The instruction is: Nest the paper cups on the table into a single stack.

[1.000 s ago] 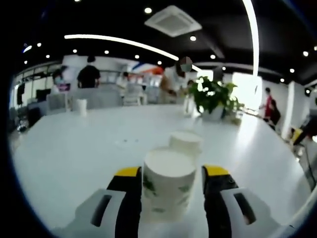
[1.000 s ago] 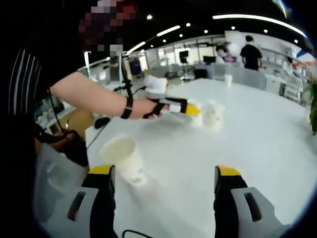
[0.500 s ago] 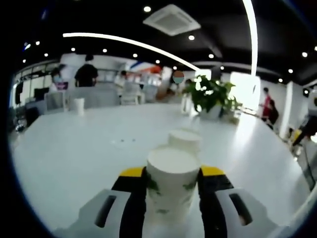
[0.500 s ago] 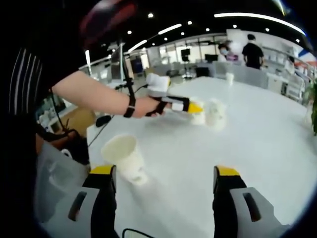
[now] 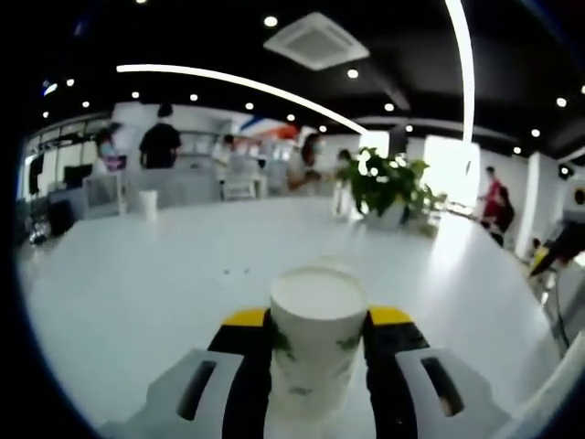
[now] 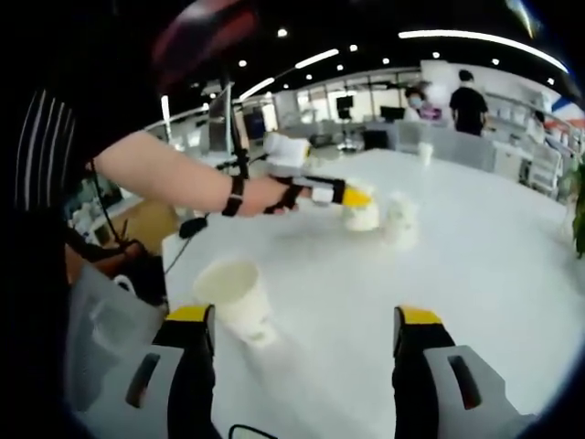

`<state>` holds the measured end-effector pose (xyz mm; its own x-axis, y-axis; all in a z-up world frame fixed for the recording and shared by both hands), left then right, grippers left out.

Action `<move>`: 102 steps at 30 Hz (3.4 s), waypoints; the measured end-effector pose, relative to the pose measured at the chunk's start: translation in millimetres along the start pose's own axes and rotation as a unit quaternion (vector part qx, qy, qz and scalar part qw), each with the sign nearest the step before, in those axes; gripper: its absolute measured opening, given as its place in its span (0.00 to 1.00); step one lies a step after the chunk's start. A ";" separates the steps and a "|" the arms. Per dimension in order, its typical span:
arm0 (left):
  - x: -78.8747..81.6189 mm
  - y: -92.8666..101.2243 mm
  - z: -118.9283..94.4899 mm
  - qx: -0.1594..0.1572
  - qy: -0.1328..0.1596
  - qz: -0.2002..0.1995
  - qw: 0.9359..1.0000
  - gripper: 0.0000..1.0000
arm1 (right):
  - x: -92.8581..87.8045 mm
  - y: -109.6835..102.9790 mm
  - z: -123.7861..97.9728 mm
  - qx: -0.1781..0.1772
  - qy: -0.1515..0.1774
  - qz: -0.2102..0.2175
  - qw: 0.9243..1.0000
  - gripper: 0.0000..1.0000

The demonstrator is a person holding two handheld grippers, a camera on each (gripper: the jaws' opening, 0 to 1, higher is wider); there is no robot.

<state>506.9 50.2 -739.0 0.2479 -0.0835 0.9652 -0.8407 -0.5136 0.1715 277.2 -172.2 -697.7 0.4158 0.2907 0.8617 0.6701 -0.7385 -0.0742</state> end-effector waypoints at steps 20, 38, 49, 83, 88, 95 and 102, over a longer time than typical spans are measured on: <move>68.2 78.8 -56.1 0.008 0.018 0.021 1.000 0.37 | 36.2 -25.5 -25.5 0.002 0.063 -0.020 0.998 0.78; 84.8 130.0 -86.3 -0.039 0.024 0.044 0.998 0.36 | 39.5 -45.1 -33.8 -0.013 0.090 -0.021 0.996 0.76; 91.4 158.1 -91.1 -0.079 0.025 0.047 0.995 0.36 | 30.9 -45.2 -33.7 -0.012 0.093 0.005 0.996 0.76; 94.3 217.4 -90.2 -0.174 0.026 0.067 0.982 0.36 | 26.4 -18.6 -34.0 0.061 0.148 0.240 0.957 0.54; 96.6 222.4 -91.0 -0.179 0.035 0.062 0.981 0.36 | 28.9 -17.5 -29.8 0.086 0.156 0.283 0.943 0.46; 97.0 224.0 -93.3 -0.183 0.033 0.065 0.980 0.36 | 34.8 -18.1 -21.6 0.114 0.155 0.310 0.931 0.38; 95.2 224.4 -95.9 -0.189 0.032 0.058 0.980 0.37 | 40.5 -25.4 -19.7 0.159 0.146 0.307 0.927 0.26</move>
<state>295.6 8.9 -589.7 0.1192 -0.0638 0.9908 -0.9828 -0.1495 0.1086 264.9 -153.7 -651.1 0.6258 -0.3372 0.7033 0.5283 -0.4801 -0.7003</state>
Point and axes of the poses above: the point that each gripper's makers call its tool centre point, and the gripper's own axes: z roughly forward along the fingers, y roughly to its right, x roughly out of its top, the point moved 8 cm from there along -z, roughly backward along the fingers, and after that the axes turned 9 degrees about -x, right-handed, at the moved point
